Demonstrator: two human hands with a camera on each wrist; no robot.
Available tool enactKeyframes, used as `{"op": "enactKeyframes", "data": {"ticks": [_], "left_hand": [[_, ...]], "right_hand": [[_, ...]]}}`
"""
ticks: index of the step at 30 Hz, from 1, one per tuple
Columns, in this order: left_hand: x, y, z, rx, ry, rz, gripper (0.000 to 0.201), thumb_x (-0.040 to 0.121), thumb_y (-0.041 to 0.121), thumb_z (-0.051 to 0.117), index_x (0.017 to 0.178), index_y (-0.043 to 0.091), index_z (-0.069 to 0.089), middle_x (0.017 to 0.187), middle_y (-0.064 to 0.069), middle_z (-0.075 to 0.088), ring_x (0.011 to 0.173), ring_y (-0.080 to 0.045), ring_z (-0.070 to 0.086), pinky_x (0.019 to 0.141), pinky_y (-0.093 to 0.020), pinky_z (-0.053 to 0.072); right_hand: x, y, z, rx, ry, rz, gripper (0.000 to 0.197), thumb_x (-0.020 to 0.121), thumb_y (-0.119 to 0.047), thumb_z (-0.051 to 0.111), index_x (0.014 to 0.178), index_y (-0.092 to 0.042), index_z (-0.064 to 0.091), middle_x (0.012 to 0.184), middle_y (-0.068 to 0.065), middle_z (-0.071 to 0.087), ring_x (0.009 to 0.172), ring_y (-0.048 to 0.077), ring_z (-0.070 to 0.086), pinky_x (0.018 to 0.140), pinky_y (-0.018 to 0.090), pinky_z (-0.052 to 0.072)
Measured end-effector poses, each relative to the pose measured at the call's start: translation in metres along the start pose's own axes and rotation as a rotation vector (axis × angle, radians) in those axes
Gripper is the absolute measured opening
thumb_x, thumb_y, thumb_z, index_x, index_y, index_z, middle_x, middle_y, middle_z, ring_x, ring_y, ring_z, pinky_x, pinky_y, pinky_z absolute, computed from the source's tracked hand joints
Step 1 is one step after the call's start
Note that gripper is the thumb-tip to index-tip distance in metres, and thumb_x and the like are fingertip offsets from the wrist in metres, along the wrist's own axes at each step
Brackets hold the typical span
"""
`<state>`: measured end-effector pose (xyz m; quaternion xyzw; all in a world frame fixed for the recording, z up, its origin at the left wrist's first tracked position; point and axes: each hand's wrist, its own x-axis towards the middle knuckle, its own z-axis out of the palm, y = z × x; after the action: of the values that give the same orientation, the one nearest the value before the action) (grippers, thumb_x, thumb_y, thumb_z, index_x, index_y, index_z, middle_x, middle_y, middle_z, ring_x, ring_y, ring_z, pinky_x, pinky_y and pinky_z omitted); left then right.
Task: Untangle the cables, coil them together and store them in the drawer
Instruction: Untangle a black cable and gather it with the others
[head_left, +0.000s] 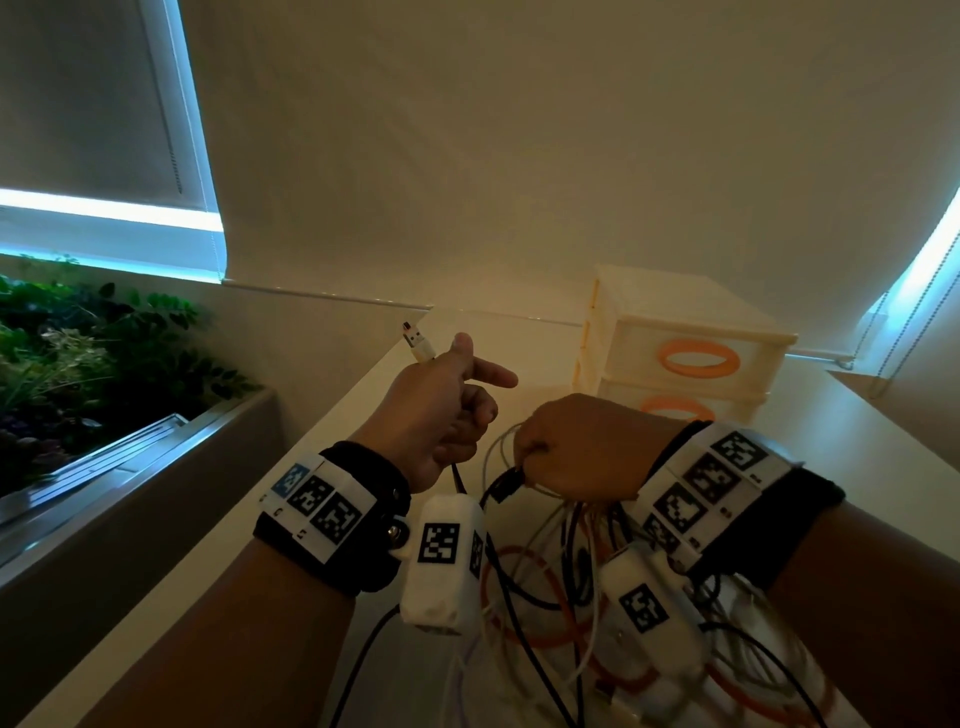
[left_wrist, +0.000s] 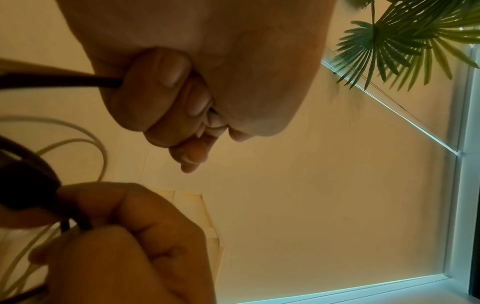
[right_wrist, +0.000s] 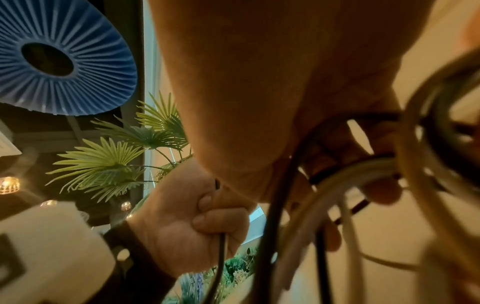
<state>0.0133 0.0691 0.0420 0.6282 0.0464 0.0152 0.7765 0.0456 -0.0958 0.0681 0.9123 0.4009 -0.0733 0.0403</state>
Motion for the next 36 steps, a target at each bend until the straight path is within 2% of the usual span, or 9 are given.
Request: {"op": "enactKeyframes", "data": {"ticks": [6,10,14,17,22,25,29,32,36], "left_hand": [[0.0,-0.001,0.001,-0.005,-0.005,0.007,0.062,0.107,0.052,0.029,0.118,0.002,0.064,0.06,-0.005,0.05,0.038,-0.01,0.024,0.036,-0.018,0.018],[0.0,-0.003,0.001,-0.017,0.0,0.02,0.062,0.107,0.053,0.031,0.116,0.002,0.065,0.061,-0.007,0.05,0.04,-0.012,0.024,0.039,-0.02,0.017],[-0.001,-0.006,0.005,-0.01,-0.01,0.05,0.059,0.107,0.052,0.032,0.115,0.004,0.067,0.062,-0.007,0.051,0.044,-0.013,0.024,0.042,-0.023,0.016],[-0.003,-0.007,0.009,-0.006,-0.052,0.098,0.054,0.107,0.05,0.033,0.116,0.009,0.068,0.063,-0.007,0.052,0.046,-0.014,0.023,0.046,-0.026,0.014],[-0.008,-0.007,0.019,0.067,-0.164,0.232,0.043,0.105,0.05,0.037,0.117,0.022,0.067,0.078,-0.009,0.054,0.05,-0.013,0.025,0.047,-0.026,0.018],[-0.008,-0.011,0.023,0.084,-0.208,0.288,0.044,0.103,0.054,0.036,0.118,0.026,0.067,0.074,-0.008,0.047,0.053,-0.015,0.032,0.048,-0.028,0.03],[-0.007,-0.011,0.026,-0.127,-0.244,0.299,0.045,0.096,0.047,0.041,0.133,0.033,0.063,0.116,-0.016,0.064,0.101,-0.034,0.058,0.087,-0.047,0.05],[-0.008,-0.008,0.025,-0.226,-0.265,0.276,0.045,0.102,0.041,0.041,0.142,0.024,0.057,0.132,-0.015,0.06,0.111,-0.036,0.053,0.099,-0.052,0.043],[-0.006,-0.008,0.022,-0.277,-0.262,0.274,0.055,0.098,0.043,0.049,0.132,0.0,0.059,0.12,-0.023,0.053,0.098,-0.037,0.043,0.083,-0.051,0.036]], "right_hand": [[-0.002,0.006,-0.013,0.081,0.087,0.113,0.027,0.099,-0.013,0.044,0.101,-0.006,0.07,0.094,0.008,0.068,0.084,0.021,0.06,0.079,0.032,0.051],[-0.01,0.015,-0.026,0.76,0.282,0.114,0.031,0.096,0.001,0.034,0.084,-0.005,0.061,0.085,0.021,0.068,0.077,0.022,0.064,0.064,0.017,0.048],[-0.013,0.016,-0.034,1.237,0.526,0.171,0.021,0.104,-0.009,0.037,0.1,-0.006,0.058,0.071,0.009,0.052,0.067,0.026,0.057,0.071,0.04,0.059],[-0.013,0.012,-0.037,1.293,0.636,0.243,0.019,0.106,-0.018,0.039,0.112,-0.01,0.056,0.071,0.004,0.052,0.062,0.017,0.053,0.065,0.035,0.052],[-0.012,-0.01,-0.031,1.204,0.746,0.205,0.018,0.103,-0.018,0.046,0.099,-0.01,0.062,0.07,0.007,0.069,0.053,0.017,0.06,0.048,0.028,0.049],[-0.005,-0.021,-0.02,0.912,0.808,0.206,0.017,0.098,-0.026,0.051,0.091,-0.018,0.065,0.077,0.004,0.072,0.069,0.021,0.07,0.065,0.037,0.061],[-0.004,-0.025,-0.019,0.8,0.788,0.157,0.017,0.097,-0.028,0.051,0.087,-0.021,0.062,0.085,0.002,0.069,0.08,0.021,0.069,0.073,0.043,0.061],[-0.006,-0.026,-0.019,0.769,0.701,0.117,0.018,0.098,-0.028,0.05,0.093,-0.021,0.065,0.085,0.003,0.071,0.077,0.02,0.07,0.071,0.042,0.062],[-0.011,-0.023,-0.019,0.768,0.641,0.045,0.016,0.098,-0.023,0.052,0.102,-0.023,0.068,0.087,-0.001,0.069,0.076,0.016,0.069,0.064,0.025,0.059]]}}
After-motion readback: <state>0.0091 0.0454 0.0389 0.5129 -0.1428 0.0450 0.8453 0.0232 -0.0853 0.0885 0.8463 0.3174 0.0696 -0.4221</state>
